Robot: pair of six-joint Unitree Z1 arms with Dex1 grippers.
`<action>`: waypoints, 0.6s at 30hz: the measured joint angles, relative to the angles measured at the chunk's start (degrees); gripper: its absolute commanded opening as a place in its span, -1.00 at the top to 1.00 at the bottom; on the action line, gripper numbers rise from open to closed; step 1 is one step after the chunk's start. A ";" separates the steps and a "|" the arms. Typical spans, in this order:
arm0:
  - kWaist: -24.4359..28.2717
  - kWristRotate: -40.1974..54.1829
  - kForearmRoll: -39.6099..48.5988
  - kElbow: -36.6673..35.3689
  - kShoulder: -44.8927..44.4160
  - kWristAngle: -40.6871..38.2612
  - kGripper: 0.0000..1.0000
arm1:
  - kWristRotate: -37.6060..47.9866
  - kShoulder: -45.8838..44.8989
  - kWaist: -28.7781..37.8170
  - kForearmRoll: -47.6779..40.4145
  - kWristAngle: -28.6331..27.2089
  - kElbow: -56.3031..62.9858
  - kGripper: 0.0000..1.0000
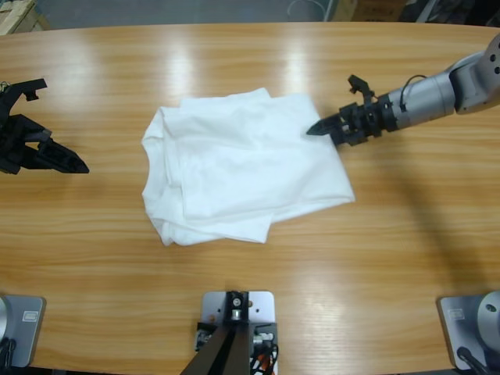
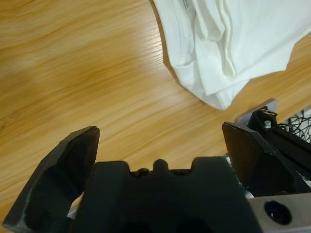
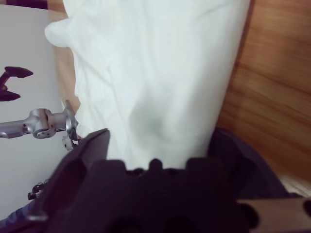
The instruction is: Fold clothes
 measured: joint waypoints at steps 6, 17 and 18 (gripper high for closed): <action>0.02 0.00 0.00 0.00 0.00 0.00 -0.95 | 0.01 2.13 0.00 -0.26 0.81 -0.10 1.00; 0.14 0.00 0.00 0.00 0.00 0.00 -0.95 | 0.26 2.07 -0.30 0.10 1.01 0.13 1.00; 0.16 0.00 0.00 0.00 0.00 0.00 -0.95 | 0.26 1.83 -0.99 0.81 0.57 0.19 1.00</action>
